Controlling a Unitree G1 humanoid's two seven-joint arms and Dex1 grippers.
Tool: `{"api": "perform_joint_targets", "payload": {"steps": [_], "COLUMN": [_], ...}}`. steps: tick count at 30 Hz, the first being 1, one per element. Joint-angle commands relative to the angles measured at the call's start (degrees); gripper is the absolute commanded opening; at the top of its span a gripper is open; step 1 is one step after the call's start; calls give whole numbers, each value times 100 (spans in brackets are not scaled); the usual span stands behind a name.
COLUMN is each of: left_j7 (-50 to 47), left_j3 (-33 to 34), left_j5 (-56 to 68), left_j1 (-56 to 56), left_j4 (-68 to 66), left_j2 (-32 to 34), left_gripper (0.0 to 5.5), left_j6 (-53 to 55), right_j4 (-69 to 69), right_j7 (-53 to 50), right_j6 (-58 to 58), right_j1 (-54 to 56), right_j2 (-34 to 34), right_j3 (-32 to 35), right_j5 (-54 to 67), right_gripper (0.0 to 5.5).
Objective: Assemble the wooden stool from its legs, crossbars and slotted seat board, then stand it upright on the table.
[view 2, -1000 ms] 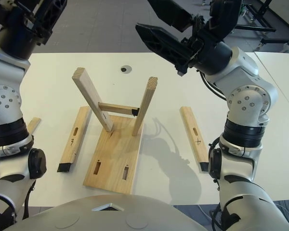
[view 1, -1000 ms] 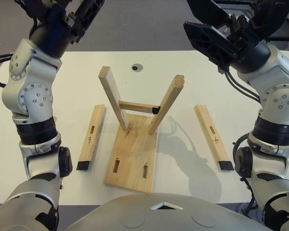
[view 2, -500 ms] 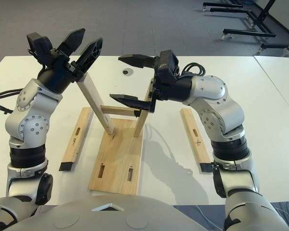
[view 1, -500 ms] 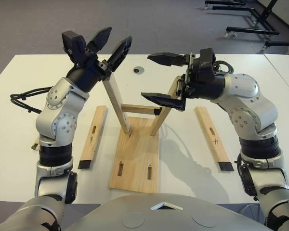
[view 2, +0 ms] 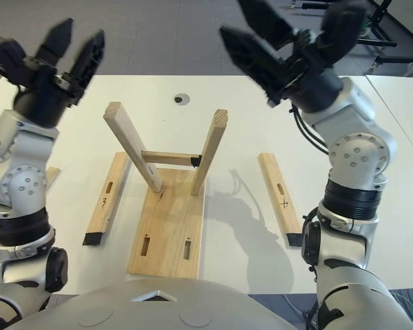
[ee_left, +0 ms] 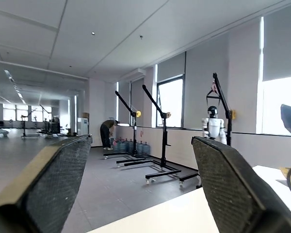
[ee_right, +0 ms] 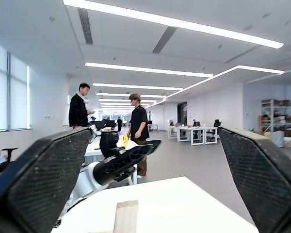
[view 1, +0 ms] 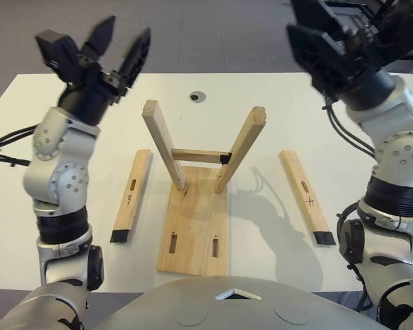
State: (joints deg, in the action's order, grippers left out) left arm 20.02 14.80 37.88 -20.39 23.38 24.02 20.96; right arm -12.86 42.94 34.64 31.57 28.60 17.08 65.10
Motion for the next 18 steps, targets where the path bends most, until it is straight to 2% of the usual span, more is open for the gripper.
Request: {"api": "perform_joint_targets", "payload": {"steps": [1, 8, 14, 18], "left_j7": [-130, 932, 1989, 1944], "left_j3": [504, 778, 682, 482], "left_j5": [-85, -1628, -2084, -2479], "left_j1": [585, 2913, 3883, 4030], "left_j4": [-158, -1607, -2669, -2902], "left_j2": [550, 1774, 2096, 2136], "left_gripper": [377, 377, 377, 377], "left_j6": [645, 139, -505, -325], "right_j4": [50, -497, -719, -822], "right_j7": [-195, -497, -640, -677], "right_j6": [27, -12, 24, 130], "right_j1": [-401, -1278, -1498, -1497], "right_j2": [126, 226, 210, 225], "right_j3": [314, 579, 513, 461], "right_j5": [-83, -265, -226, -74], "right_gripper": [479, 479, 479, 479]}}
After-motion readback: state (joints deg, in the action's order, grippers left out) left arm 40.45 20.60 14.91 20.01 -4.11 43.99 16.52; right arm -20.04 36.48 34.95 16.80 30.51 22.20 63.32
